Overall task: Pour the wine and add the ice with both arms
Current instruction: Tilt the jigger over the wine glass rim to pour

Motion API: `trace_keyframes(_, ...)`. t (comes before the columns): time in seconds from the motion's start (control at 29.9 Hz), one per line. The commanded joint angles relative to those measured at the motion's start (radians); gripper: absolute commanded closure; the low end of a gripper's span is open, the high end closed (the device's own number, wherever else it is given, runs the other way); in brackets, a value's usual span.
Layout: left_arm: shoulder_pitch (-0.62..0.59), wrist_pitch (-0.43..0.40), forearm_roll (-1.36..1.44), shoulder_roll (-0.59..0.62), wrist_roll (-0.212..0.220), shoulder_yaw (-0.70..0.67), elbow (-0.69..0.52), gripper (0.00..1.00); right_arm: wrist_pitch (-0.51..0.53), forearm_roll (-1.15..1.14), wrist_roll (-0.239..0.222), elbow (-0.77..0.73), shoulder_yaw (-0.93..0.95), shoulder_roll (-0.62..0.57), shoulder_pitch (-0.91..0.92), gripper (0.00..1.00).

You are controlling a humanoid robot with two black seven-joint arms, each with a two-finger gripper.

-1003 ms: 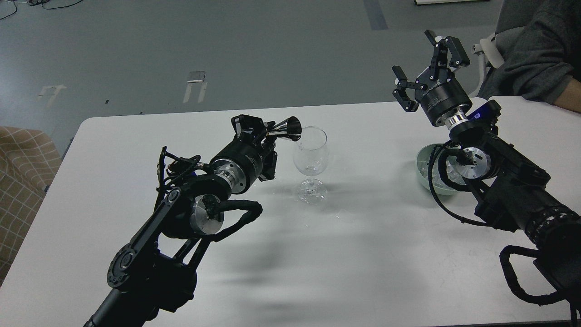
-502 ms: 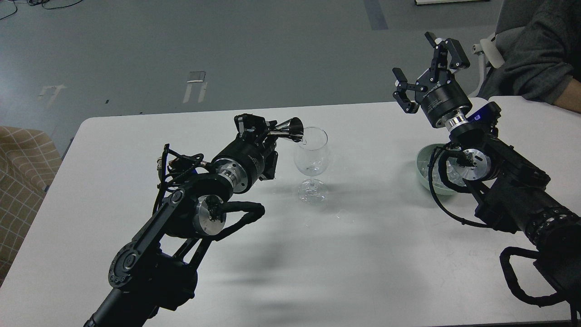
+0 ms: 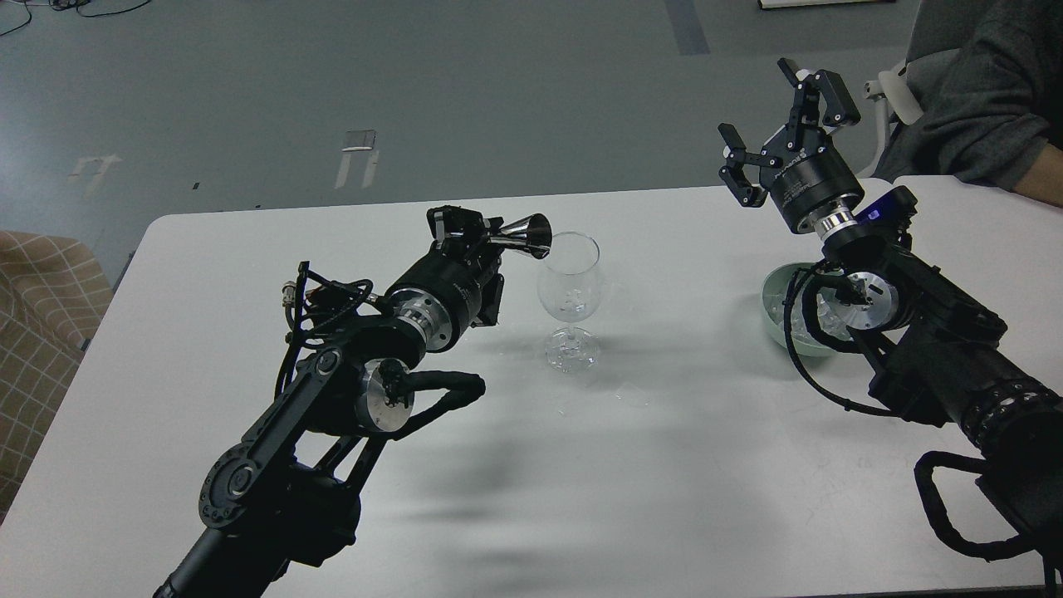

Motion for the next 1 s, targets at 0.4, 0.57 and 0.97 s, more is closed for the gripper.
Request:
trace_keyframes(0.4, 0.0, -0.011, 0.045, 0.0, 0.002, 0.001, 0.0, 1.0, 0.0, 0.0, 0.0, 0.0, -0.002, 0.002, -0.005, 0.0)
trace_keyframes(0.57, 0.0, -0.012, 0.049, 0.0, 0.011, -0.001, -0.002, 1.0, 0.0, 0.0, 0.0, 0.0, -0.002, 0.002, -0.008, 0.0)
trace_keyframes(0.97, -0.015, -0.014, 0.049, 0.0, 0.019, -0.001, -0.005, 1.0, 0.0, 0.0, 0.0, 0.0, 0.0, 0.003, -0.008, 0.0)
